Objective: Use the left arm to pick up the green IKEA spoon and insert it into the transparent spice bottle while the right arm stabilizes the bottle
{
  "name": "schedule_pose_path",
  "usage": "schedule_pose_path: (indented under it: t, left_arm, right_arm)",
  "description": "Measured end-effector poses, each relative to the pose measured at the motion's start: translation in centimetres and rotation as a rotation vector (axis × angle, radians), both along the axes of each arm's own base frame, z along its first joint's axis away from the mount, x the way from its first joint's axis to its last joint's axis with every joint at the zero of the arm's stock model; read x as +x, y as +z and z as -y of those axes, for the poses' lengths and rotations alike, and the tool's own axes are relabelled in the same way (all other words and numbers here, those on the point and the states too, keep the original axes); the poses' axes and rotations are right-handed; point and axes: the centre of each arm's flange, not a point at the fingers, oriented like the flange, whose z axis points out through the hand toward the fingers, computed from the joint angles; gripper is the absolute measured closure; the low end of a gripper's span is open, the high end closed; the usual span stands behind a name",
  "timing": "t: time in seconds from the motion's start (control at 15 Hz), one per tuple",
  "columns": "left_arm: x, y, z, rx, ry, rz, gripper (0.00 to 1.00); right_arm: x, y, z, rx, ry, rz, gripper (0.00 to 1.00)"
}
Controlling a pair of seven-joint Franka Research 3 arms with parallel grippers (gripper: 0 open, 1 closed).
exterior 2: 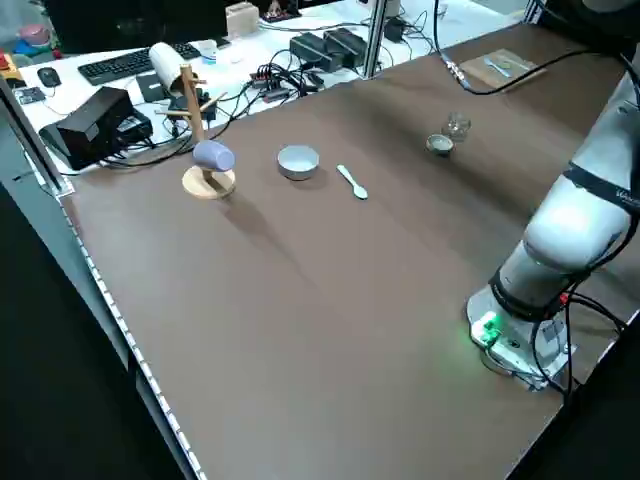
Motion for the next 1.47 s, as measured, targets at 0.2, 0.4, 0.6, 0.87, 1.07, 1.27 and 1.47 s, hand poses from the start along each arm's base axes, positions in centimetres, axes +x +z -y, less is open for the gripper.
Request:
schedule_pose_path:
  t: [0.2,0.4,0.6,0.87,1.07,1.27,1.47]
  left_arm:
    - [-0.1,0.1,0.2,0.0,-0.008,0.001,0.0]
    - [-0.1,0.2,0.2,0.0,-0.008,0.002,0.0]
    - [1.2,-3.3,-2.2,0.003,0.044,-0.066,0.0]
    - [3.9,-10.2,-9.0,-0.003,0.128,-0.141,0.0]
    - [4.9,-15.7,-11.2,0.033,0.134,-0.123,0.0]
    - [4.6,-20.1,-10.8,0.037,0.115,-0.107,0.0]
    - [3.8,-23.8,-9.4,0.031,0.086,-0.115,0.0]
  right_arm:
    - [0.0,0.0,0.1,0.0,-0.001,0.0,0.0]
    - [0.0,0.0,0.2,0.0,-0.004,0.001,0.0]
    - [0.0,0.0,0.0,0.0,0.001,0.003,0.0]
    - [1.1,-0.4,-6.0,0.0,0.102,0.045,0.0]
    - [1.6,-3.1,-11.6,0.0,0.21,0.016,0.0]
    - [1.9,-5.6,-12.7,0.023,0.493,-0.012,0.0]
    - [2.4,-7.5,-11.5,0.056,0.727,-0.028,0.0]
